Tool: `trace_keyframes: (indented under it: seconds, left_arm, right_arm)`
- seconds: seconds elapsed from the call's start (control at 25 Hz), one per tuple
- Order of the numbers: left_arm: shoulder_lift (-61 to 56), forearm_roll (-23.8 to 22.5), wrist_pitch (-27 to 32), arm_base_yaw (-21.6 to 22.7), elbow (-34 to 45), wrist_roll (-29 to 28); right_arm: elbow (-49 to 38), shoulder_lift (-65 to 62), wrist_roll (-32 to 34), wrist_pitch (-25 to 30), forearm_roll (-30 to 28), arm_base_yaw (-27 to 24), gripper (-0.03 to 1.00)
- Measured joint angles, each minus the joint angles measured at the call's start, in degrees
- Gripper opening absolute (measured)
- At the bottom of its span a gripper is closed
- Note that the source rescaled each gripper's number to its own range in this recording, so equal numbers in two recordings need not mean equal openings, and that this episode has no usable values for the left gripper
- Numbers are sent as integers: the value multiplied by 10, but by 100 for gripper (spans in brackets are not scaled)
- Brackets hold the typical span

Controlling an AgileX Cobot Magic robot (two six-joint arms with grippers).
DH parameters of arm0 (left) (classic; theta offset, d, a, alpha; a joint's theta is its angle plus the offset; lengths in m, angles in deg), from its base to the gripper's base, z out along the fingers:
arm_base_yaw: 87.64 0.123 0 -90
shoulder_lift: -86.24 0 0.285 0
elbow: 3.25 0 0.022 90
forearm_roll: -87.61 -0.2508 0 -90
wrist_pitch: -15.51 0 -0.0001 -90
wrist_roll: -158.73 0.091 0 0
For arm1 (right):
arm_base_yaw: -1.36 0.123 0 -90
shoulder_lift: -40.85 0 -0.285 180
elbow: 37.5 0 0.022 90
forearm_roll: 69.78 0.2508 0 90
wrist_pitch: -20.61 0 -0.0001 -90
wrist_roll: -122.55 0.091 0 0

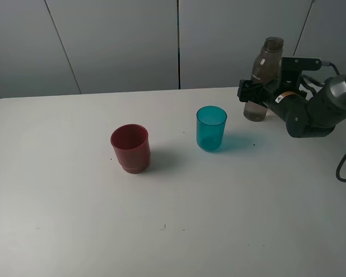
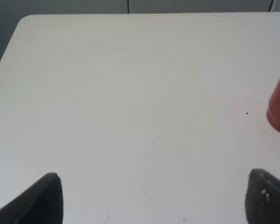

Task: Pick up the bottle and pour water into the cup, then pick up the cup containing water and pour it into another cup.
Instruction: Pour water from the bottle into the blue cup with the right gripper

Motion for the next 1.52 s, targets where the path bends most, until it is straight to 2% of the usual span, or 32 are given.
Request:
trace_keyframes:
  seconds: [1.4,1.44,1.48,1.52]
  left_arm:
    - [0,0,0,0,0,1]
    - [0,0,0,0,0,1]
    - [0,0,0,0,0,1]
    - [0,0,0,0,0,1]
  right_arm:
    - [18,10,3,11,0,0,100]
    - [18,10,2,11,0,0,99]
    - [18,10,2,11,0,0,85]
    - [18,10,2,11,0,0,56]
